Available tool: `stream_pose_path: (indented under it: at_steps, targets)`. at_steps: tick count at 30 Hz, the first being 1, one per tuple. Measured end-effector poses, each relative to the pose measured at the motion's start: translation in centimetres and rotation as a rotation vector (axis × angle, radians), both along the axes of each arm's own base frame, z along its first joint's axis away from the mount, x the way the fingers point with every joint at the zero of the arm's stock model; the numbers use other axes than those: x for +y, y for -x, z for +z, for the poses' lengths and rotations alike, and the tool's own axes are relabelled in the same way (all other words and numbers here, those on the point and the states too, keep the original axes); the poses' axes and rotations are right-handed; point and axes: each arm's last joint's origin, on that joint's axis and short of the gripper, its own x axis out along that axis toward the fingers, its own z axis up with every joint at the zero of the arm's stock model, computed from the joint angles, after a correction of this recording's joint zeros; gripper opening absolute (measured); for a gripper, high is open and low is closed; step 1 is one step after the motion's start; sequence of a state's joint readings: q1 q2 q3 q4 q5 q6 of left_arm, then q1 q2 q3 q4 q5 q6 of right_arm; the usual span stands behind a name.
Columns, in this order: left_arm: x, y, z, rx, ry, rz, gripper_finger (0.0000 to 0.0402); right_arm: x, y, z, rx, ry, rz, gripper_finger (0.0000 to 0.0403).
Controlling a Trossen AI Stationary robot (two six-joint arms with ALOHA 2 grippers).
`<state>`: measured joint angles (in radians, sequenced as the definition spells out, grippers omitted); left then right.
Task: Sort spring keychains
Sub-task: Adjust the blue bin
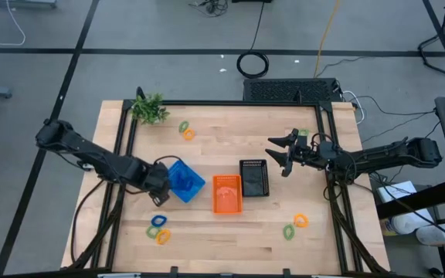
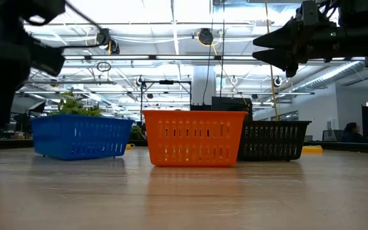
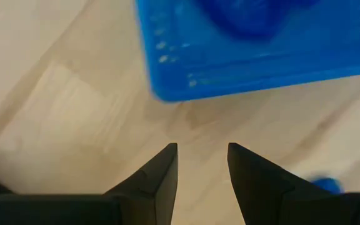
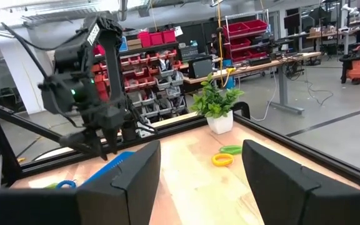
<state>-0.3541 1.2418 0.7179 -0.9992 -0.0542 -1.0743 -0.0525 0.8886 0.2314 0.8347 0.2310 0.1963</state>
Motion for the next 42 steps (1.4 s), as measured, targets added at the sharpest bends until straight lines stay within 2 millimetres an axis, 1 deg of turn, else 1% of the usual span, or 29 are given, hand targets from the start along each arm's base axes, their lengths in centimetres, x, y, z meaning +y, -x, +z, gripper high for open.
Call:
stream_pose_path:
  at_steps: [4, 7, 9, 15, 19, 25, 34, 42]
  targets:
    - [0.6, 0.5, -1.3, 0.008, -0.045, 0.035, 0.0147, 0.0, 0.0, 0.0, -0.003, 0.0, 0.0, 0.0212]
    - [0.9, 0.6, -1.8, -0.007, -0.088, 0.045, 0.0147, 0.0, 0.0, 0.1, -0.005, 0.0, 0.0, 0.0212]
    - [1.1, 0.3, -1.9, -0.036, -0.105, 0.021, 0.0147, 0.0, 0.0, 0.1, -0.007, 0.0, 0.0, 0.0212]
    - [1.3, -1.2, -1.7, -0.175, -0.117, -0.086, 0.0147, 0.0, 0.0, 0.1, -0.007, -0.001, 0.0, 0.0212]
    - [1.6, -1.9, -1.6, -0.237, -0.151, -0.138, 0.0147, 0.0, 0.0, 0.1, -0.007, -0.001, 0.0, 0.0212]
    - [2.4, -2.1, -1.5, -0.226, -0.186, -0.176, 0.0147, 0.0, 0.0, 0.1, -0.006, -0.001, 0.0, 0.0212]
    - [3.8, -2.3, -1.4, -0.216, -0.342, -0.17, 0.0147, 0.0, 0.0, 0.1, -0.006, -0.001, 0.0, 0.0212]
    - [4.8, -3.1, -1.1, -0.27, -0.406, -0.17, 0.0147, 0.0, 0.0, 0.1, -0.006, -0.001, 0.0, 0.0212]
